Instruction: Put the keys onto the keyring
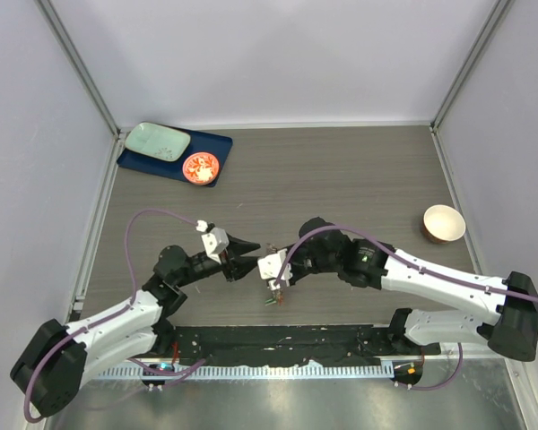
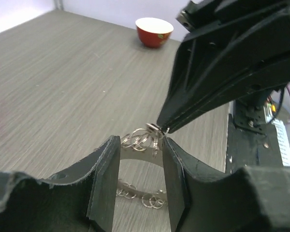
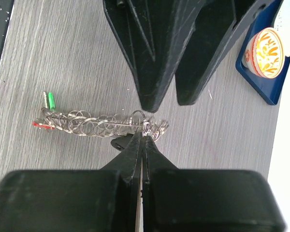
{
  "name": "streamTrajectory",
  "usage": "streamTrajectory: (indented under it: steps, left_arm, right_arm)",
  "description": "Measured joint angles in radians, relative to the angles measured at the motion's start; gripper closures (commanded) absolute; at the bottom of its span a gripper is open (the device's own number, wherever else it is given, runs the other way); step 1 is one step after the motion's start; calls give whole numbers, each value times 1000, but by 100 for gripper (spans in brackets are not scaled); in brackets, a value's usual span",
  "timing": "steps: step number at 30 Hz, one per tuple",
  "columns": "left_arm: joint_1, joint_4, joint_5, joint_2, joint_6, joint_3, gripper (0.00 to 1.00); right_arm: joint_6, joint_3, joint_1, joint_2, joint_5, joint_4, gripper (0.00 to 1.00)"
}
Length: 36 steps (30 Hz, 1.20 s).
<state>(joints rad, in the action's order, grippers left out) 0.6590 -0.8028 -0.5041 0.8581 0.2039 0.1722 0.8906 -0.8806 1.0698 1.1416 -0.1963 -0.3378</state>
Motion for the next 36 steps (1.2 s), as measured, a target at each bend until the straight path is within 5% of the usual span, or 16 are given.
streamTrajectory:
  steps: [11,20,24,36]
  left_arm:
    - [0,130,-208,106,-130,82,64]
    - [0,171,-261,163,-161,127,83]
    - [0,179,-269,171,-162,134,100]
    - [0,176,-251,142,-159,126,100]
  right_arm:
    - [21,-11,0,4,-19,-37,99]
    - [24,-14,0,11,-33,-37,99]
    - [24,-14,0,11,-36,-39,99]
    - [12,-13,2,-5,-24,-39,99]
